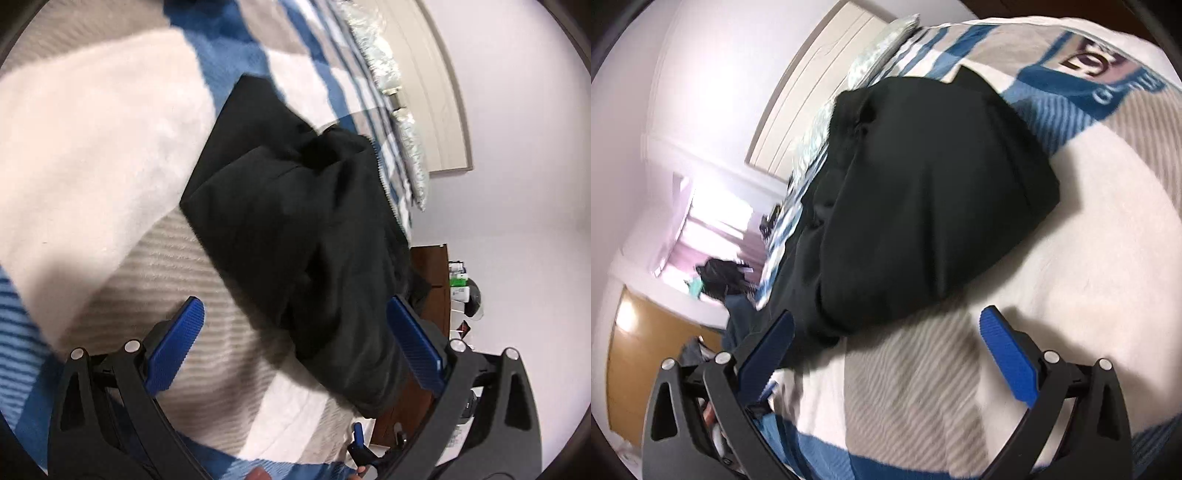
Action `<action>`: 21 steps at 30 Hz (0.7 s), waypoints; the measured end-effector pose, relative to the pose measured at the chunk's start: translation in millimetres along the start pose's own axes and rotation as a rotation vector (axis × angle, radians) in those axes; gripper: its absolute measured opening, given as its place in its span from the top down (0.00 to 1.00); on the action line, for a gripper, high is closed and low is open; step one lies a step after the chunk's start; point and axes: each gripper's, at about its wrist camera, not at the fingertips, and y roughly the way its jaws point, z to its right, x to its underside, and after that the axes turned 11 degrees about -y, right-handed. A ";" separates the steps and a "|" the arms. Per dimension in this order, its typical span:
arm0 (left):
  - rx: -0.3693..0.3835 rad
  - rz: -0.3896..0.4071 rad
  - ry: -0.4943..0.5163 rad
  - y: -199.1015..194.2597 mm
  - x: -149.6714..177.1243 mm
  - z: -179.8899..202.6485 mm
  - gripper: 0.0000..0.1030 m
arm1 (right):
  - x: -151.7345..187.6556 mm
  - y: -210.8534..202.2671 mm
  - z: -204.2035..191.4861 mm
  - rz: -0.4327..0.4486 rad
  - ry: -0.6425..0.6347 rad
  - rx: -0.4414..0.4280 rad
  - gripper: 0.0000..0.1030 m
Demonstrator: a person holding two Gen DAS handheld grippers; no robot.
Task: Fold large clothes
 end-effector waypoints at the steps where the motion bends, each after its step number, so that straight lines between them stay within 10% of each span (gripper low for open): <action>1: -0.016 0.002 0.007 3.1 -0.5 -0.3 0.06 | -3.1 3.3 4.3 0.005 0.018 0.000 0.04; 21: -0.005 0.011 -0.023 39.5 -23.9 -1.1 0.06 | -42.1 34.1 47.2 0.051 0.297 -0.095 0.04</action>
